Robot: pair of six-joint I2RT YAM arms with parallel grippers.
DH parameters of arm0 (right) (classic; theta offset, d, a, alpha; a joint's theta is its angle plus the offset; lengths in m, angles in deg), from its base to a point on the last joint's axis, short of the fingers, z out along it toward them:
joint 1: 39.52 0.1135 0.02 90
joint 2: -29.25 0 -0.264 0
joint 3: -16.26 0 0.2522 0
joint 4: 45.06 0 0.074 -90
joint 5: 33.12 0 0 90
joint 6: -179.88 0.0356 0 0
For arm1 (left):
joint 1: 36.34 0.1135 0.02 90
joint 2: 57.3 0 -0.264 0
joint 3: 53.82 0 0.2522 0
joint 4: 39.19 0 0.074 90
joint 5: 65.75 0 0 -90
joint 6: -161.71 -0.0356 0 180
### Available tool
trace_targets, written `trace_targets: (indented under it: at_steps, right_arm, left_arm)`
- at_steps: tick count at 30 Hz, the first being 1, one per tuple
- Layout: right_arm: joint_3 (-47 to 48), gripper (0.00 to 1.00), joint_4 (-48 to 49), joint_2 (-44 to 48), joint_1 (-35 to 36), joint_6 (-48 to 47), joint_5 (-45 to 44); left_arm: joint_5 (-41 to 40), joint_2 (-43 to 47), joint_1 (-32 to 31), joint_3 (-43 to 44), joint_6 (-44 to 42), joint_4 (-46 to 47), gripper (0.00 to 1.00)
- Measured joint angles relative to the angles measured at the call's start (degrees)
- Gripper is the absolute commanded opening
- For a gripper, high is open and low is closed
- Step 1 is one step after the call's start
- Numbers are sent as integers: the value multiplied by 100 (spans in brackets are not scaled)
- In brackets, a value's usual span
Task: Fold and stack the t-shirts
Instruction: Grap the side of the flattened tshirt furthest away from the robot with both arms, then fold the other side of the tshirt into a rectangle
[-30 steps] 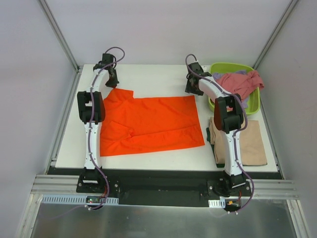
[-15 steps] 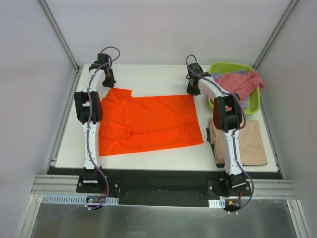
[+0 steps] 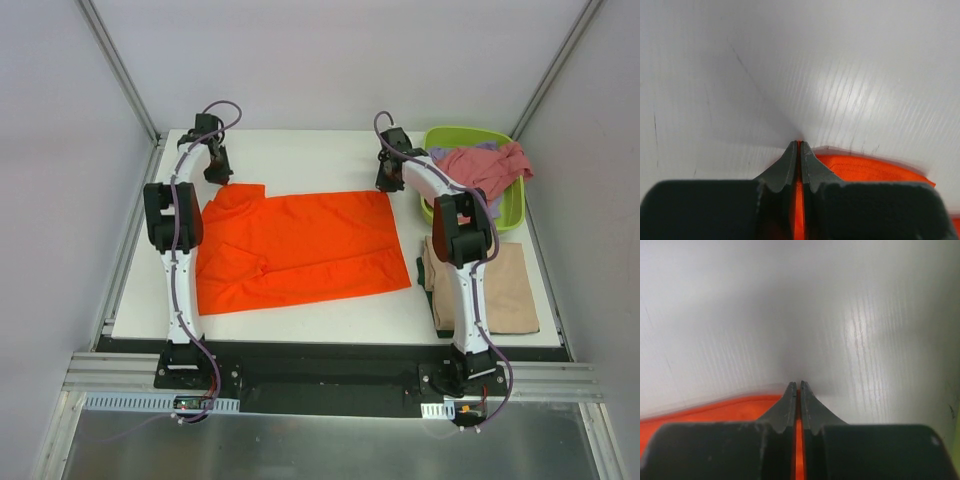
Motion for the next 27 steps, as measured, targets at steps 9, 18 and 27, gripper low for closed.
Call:
trace_targets:
  at_steps: [9,18,27]
  right_arm:
    - [-1228,1,417,1036,94,-470,387]
    - [-2033,1,787,2050,197,-678,673]
    - [-2889,1,911,2704,295,-800,883]
  left_arm:
    - [372,1038,0,-1539,131,-31,0]
    - [470,2463,-17,-2732,236,186,0]
    - [258,3976,-179,-3917,227,498,0]
